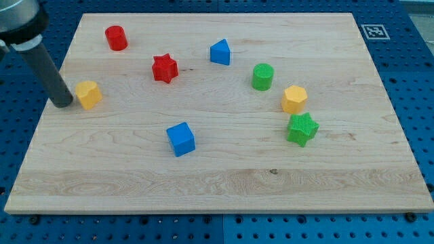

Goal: Push the yellow heart right a bit

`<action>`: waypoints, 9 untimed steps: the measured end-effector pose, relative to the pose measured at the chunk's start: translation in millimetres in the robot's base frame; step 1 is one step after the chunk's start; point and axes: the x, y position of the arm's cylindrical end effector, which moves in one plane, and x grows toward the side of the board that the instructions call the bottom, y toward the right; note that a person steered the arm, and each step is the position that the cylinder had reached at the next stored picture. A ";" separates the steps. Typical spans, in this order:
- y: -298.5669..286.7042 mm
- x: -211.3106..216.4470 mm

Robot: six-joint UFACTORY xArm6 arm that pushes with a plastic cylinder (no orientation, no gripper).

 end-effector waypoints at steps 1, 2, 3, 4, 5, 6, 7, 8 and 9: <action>10.7 0.1; 8.2 0.1; -15.8 0.1; -19.1 -2.7; -19.0 -22.3; -8.0 -19.7; 16.5 -18.5; 49.4 -18.5; 78.5 -13.2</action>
